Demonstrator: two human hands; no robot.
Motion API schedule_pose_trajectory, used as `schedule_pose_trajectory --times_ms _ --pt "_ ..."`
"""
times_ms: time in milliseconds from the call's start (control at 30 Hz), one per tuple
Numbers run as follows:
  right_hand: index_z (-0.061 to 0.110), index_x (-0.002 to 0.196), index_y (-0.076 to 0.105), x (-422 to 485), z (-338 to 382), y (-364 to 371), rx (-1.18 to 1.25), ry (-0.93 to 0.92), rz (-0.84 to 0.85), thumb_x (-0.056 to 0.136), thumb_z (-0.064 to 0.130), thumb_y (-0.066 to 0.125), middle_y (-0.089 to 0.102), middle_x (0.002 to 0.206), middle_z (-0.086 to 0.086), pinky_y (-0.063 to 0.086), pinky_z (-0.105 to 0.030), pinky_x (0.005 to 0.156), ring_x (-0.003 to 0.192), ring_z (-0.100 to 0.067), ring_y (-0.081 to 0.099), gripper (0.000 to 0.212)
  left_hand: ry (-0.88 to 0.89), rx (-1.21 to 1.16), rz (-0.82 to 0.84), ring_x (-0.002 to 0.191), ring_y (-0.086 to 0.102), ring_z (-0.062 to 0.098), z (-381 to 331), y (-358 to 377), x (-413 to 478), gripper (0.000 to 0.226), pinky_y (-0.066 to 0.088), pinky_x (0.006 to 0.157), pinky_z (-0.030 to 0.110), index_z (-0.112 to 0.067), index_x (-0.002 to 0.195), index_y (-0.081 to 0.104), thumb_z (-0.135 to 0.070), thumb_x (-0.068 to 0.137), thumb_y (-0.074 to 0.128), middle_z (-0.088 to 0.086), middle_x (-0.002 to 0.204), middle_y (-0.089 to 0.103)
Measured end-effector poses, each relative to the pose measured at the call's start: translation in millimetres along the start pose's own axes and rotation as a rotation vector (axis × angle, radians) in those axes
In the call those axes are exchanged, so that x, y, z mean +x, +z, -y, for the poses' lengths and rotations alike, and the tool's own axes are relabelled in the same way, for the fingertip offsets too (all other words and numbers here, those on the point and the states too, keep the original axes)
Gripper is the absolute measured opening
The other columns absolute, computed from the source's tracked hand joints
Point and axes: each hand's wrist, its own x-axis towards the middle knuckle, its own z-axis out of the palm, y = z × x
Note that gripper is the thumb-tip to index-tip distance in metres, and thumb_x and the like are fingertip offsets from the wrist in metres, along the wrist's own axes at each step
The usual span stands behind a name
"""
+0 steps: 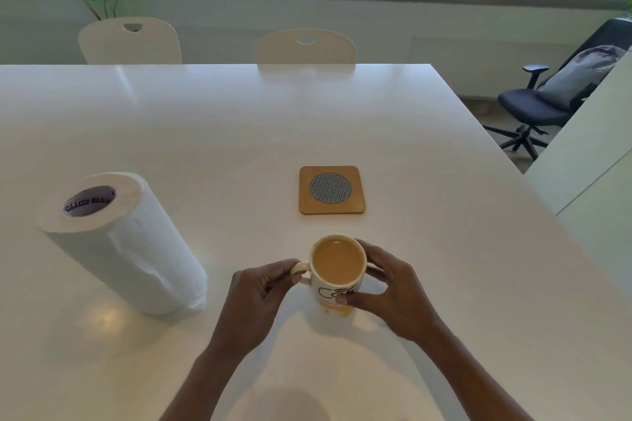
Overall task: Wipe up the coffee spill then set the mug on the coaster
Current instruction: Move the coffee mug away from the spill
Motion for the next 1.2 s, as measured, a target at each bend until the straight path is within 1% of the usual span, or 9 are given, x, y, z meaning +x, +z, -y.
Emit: schedule_pose_trajectory --times_ms 100,233,367,500,633,800,1000,1100,1200 --pt "0.033 0.143 0.062 13 8 2 -0.011 -0.026 0.009 0.069 0.027 0.101 0.070 0.139 0.016 0.050 -0.016 0.106 0.133 -0.010 0.064 0.084 0.012 0.002 -0.044 0.083 0.075 0.020 -4 -8 7 0.027 0.061 0.084 0.041 -0.058 0.108 0.074 -0.034 0.095 0.072 -0.012 0.095 0.081" --pt "0.029 0.144 0.062 37 14 9 -0.015 -0.044 0.009 0.069 0.026 0.100 0.071 0.139 0.016 0.051 -0.017 0.105 0.133 -0.010 0.065 0.084 0.010 -0.013 -0.123 0.093 0.077 0.007 -5 -16 22 0.032 0.060 0.085 0.023 -0.059 0.106 0.074 -0.030 0.092 0.073 -0.026 0.098 0.079" --pt "0.040 0.141 0.060 64 16 22 -0.014 -0.061 0.017 0.069 0.025 0.099 0.070 0.138 0.020 0.052 -0.018 0.105 0.132 -0.007 0.064 0.083 -0.026 0.026 -0.194 0.095 0.077 0.006 4 -25 37 0.026 0.062 0.088 0.032 -0.035 0.113 0.079 -0.018 0.094 0.074 -0.025 0.099 0.080" --pt "0.033 0.146 0.060 89 9 38 0.002 -0.069 0.027 0.071 0.022 0.099 0.069 0.141 0.013 0.054 -0.027 0.110 0.134 -0.010 0.063 0.085 -0.026 0.014 -0.251 0.096 0.076 0.006 9 -35 51 0.026 0.061 0.088 0.027 -0.042 0.110 0.077 -0.022 0.095 0.072 -0.026 0.099 0.079" --pt "0.060 0.134 0.059 111 7 52 0.022 -0.081 0.032 0.069 0.020 0.100 0.070 0.134 0.024 0.053 -0.015 0.102 0.129 -0.003 0.065 0.086 -0.042 0.028 -0.320 0.099 0.076 0.003 22 -42 66 0.021 0.061 0.094 0.034 -0.022 0.115 0.081 -0.016 0.097 0.071 -0.022 0.101 0.080" --pt "0.065 0.130 0.059 135 6 62 0.046 -0.069 0.055 0.067 0.022 0.100 0.071 0.132 0.028 0.052 -0.013 0.102 0.128 -0.001 0.065 0.086 -0.033 0.062 -0.377 0.100 0.074 -0.001 33 -47 80 0.023 0.059 0.093 0.024 -0.025 0.116 0.080 -0.013 0.098 0.070 -0.031 0.103 0.077" --pt "0.063 0.131 0.058 151 3 71 0.048 -0.063 0.064 0.065 0.034 0.098 0.072 0.132 0.023 0.055 -0.022 0.104 0.127 -0.006 0.067 0.082 -0.026 0.109 -0.429 0.100 0.073 -0.004 44 -49 91 0.024 0.055 0.090 0.015 -0.024 0.116 0.080 -0.011 0.097 0.070 -0.036 0.103 0.075" --pt "0.063 0.130 0.060 155 0 76 0.054 -0.061 0.059 0.063 0.032 0.099 0.072 0.132 0.021 0.054 -0.021 0.104 0.127 -0.006 0.067 0.084 -0.047 0.114 -0.449 0.099 0.073 -0.003 47 -50 93 0.023 0.055 0.090 0.016 -0.023 0.116 0.080 -0.013 0.098 0.070 -0.034 0.100 0.076" --pt "0.062 0.130 0.060 157 -3 80 0.046 -0.058 0.060 0.062 0.031 0.100 0.072 0.131 0.022 0.054 -0.018 0.102 0.127 -0.005 0.067 0.084 -0.065 0.122 -0.466 0.100 0.073 -0.003 49 -51 94 0.023 0.057 0.092 0.022 -0.021 0.117 0.080 -0.013 0.098 0.070 -0.025 0.103 0.078"
